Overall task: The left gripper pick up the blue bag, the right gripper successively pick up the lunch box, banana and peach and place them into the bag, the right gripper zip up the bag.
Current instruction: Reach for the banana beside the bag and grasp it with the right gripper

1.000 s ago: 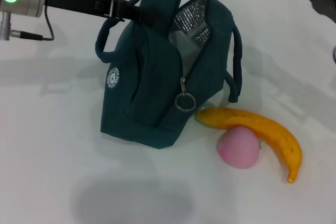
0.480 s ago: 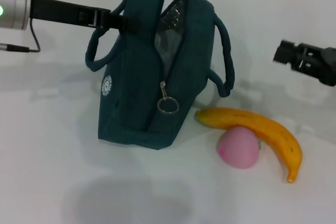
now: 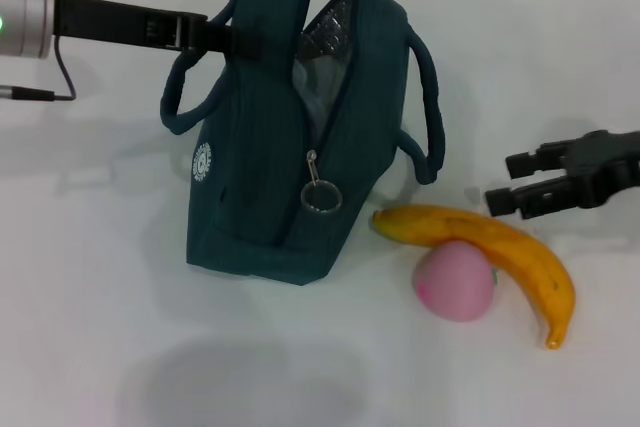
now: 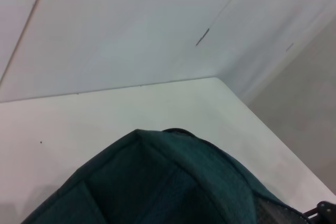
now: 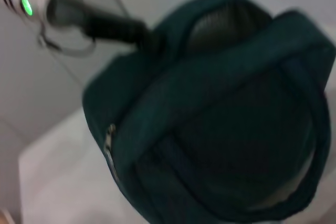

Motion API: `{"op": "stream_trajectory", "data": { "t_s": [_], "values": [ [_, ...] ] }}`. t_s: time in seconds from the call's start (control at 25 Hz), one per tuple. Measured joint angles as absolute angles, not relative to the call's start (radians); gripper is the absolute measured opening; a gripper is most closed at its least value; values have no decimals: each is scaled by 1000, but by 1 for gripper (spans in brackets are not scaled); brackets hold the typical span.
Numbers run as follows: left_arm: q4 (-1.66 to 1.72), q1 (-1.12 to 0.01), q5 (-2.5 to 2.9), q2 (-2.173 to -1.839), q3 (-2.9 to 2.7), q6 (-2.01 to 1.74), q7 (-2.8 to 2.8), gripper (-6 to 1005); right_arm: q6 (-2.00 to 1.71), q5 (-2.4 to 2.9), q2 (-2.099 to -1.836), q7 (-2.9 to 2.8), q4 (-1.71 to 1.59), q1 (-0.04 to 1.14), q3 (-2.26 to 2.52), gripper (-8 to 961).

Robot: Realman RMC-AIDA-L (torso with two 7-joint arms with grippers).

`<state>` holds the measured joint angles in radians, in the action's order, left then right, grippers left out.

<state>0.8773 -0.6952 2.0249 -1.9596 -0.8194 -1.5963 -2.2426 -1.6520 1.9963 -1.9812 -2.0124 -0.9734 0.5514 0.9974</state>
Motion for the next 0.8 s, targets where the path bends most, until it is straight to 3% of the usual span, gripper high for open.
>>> {"op": "stream_trajectory", "data": {
  "t_s": [0.2,0.36,0.6,0.8],
  "values": [
    [877,-696,2023,-1960,-817,-1590,-2243,47,-1641,2163,-2009,-2183,-1150,637,1089,831],
    [877,-697,2023,-1961,-816,-1590,-2243,47,-1667,2297,-2004,-2349,-1200,760,1162,886],
    [873,-706,2022,-1969,-816,-1585,-2246,47,-1736,2487,-2008,-2515,-1176,968,1244,886],
    [873,-707,2022,-1970,-816,-1563,-2251,47,-1734,2527,-2014,-2559,-1065,1059,1313,886]
  ]
}}
